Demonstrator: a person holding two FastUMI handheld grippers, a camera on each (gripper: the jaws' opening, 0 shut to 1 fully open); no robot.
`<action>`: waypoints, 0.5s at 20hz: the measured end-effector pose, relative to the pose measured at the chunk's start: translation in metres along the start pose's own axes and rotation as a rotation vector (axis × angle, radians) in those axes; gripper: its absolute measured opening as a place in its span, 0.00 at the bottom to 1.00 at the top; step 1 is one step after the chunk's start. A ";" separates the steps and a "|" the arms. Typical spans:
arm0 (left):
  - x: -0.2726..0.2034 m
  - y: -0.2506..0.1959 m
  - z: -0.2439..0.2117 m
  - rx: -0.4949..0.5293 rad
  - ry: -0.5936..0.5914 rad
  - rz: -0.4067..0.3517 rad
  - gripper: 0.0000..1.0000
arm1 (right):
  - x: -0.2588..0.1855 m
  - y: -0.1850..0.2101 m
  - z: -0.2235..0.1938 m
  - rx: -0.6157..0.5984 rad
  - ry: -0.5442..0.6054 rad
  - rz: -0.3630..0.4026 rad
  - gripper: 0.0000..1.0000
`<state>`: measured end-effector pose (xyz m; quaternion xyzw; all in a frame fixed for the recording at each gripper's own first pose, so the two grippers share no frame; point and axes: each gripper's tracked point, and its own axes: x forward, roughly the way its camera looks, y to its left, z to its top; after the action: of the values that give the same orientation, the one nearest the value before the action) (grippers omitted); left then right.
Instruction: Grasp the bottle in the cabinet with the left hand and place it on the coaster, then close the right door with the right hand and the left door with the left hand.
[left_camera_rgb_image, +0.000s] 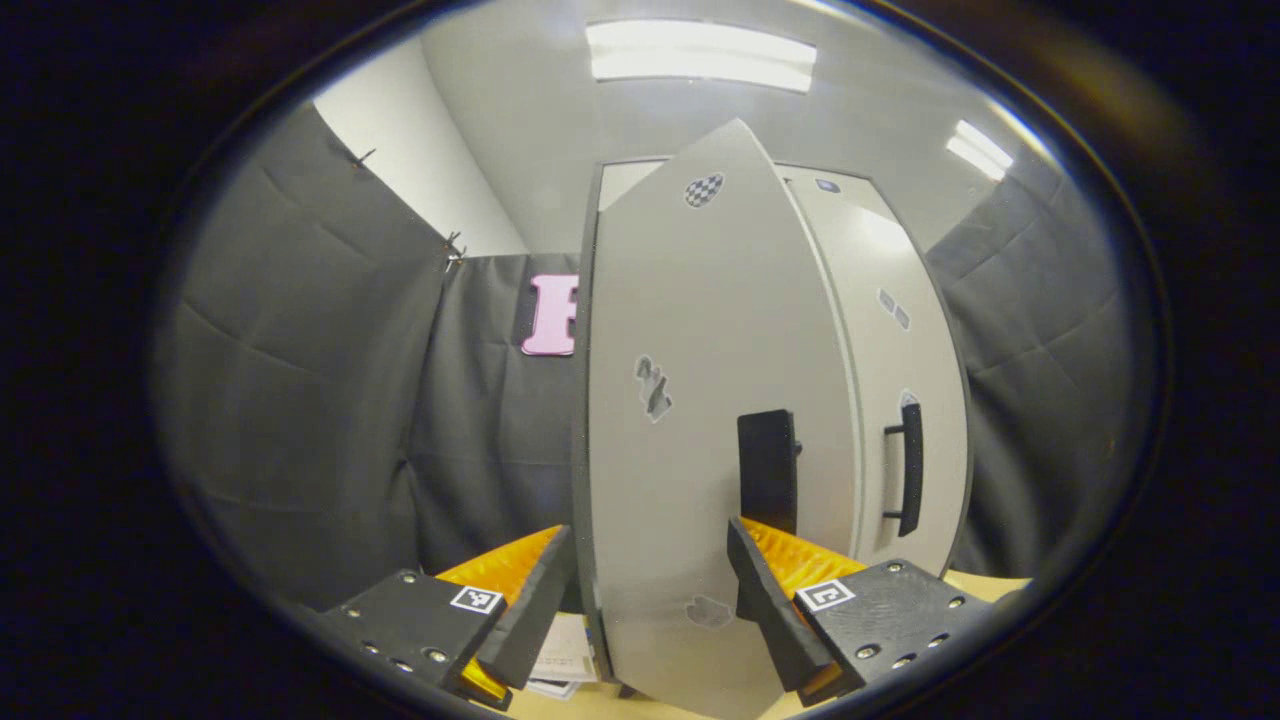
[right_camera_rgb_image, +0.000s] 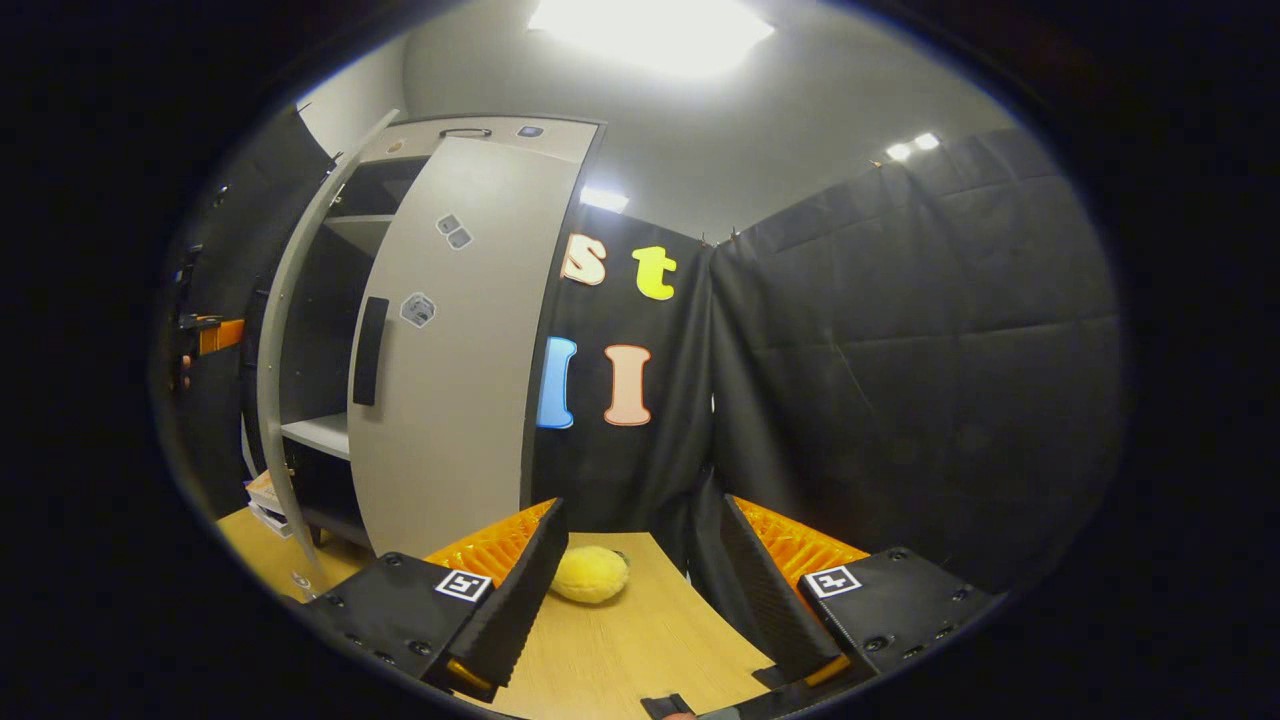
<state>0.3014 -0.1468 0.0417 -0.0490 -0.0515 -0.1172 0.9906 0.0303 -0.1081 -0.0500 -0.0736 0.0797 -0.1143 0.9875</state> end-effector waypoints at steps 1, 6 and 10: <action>0.005 -0.009 -0.003 0.003 0.005 -0.010 0.97 | -0.001 0.001 -0.001 -0.004 0.001 0.004 0.98; 0.015 -0.016 -0.015 0.037 0.021 0.012 0.97 | -0.002 0.005 -0.004 -0.019 0.000 0.035 0.96; -0.001 -0.004 -0.011 0.049 0.028 0.037 0.97 | -0.002 0.011 -0.006 0.002 -0.005 0.081 0.96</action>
<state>0.3009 -0.1513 0.0313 -0.0241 -0.0396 -0.0984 0.9941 0.0299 -0.0982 -0.0575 -0.0698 0.0800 -0.0739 0.9916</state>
